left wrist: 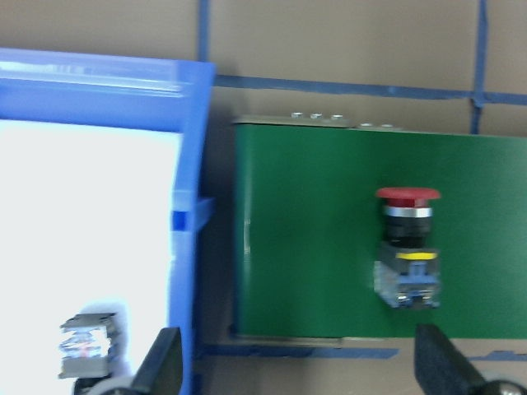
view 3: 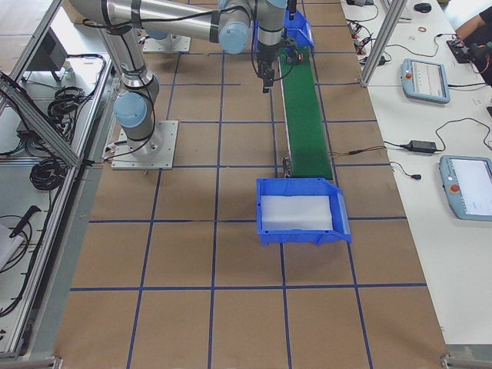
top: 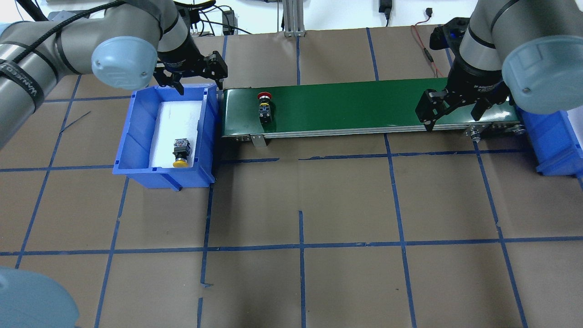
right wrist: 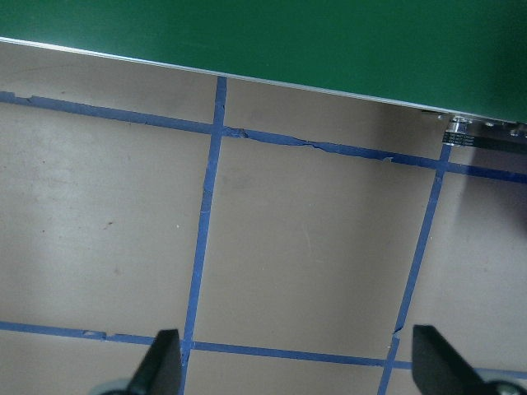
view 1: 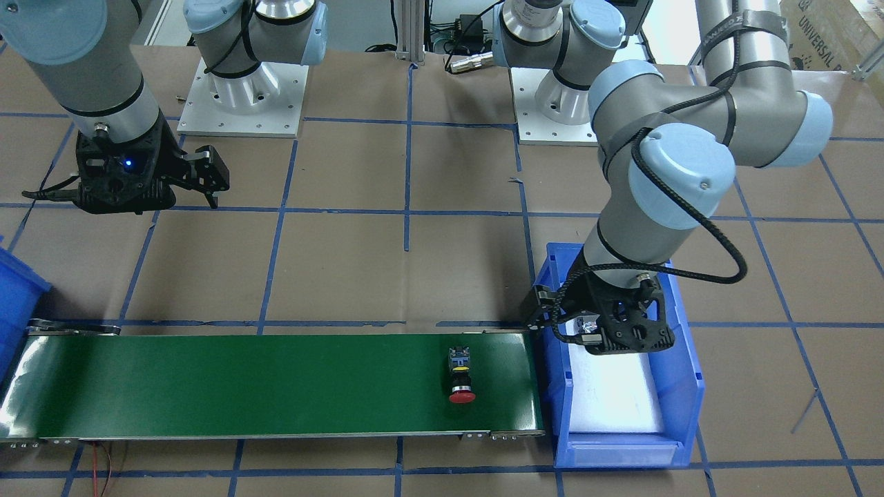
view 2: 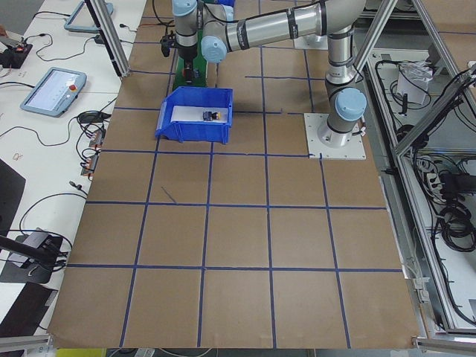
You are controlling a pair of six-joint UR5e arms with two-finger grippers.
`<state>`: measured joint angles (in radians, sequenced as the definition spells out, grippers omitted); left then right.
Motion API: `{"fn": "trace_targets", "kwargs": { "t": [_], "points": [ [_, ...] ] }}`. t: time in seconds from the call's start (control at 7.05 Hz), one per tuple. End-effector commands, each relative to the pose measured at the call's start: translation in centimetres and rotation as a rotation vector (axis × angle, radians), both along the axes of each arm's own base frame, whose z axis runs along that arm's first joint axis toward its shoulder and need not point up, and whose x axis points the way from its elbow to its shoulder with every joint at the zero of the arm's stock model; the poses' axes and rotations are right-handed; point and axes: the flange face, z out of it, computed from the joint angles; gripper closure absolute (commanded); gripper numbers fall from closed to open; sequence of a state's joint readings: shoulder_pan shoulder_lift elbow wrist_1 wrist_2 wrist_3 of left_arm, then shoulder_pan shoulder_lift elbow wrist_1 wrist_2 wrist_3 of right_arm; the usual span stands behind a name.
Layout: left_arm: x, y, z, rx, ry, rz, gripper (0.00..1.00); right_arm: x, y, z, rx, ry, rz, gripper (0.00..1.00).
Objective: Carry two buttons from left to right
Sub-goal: 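Move the left gripper back over the yellow-capped button in the bin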
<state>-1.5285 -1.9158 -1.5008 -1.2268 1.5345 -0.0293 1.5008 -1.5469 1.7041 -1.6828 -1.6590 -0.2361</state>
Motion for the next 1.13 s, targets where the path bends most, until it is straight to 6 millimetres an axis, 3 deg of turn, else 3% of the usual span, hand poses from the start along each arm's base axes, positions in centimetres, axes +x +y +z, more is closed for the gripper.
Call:
{"fn": "trace_targets", "kwargs": {
  "t": [0.0, 0.14, 0.28, 0.43, 0.71, 0.99],
  "points": [
    [4.3, 0.0, -1.1, 0.038, -0.002, 0.01, 0.0, 0.1, 0.0, 0.0, 0.001, -0.001, 0.0, 0.0],
    [4.9, 0.5, -3.2, 0.07, -0.001, -0.011, 0.0, 0.0, 0.0, 0.0, 0.001, -0.001, 0.001, 0.0],
    [6.8, 0.4, -4.4, 0.081, -0.013, -0.004, 0.0, 0.0, 0.0, 0.0, 0.001, -0.002, -0.001, 0.0],
    [7.0, 0.4, -5.5, 0.098, -0.014, 0.001, 0.0, 0.0, 0.0, 0.0, 0.001, -0.001, 0.0, 0.0],
    [6.9, 1.0, -10.1, 0.129, -0.007, 0.005, 0.0, 0.0, 0.0, 0.0, 0.001, 0.001, 0.001, 0.0],
    [6.8, 1.8, -12.1, 0.138, -0.004, 0.006, 0.0, 0.0, 0.0, 0.0, 0.001, -0.001, 0.001, 0.0]
  ]
}}
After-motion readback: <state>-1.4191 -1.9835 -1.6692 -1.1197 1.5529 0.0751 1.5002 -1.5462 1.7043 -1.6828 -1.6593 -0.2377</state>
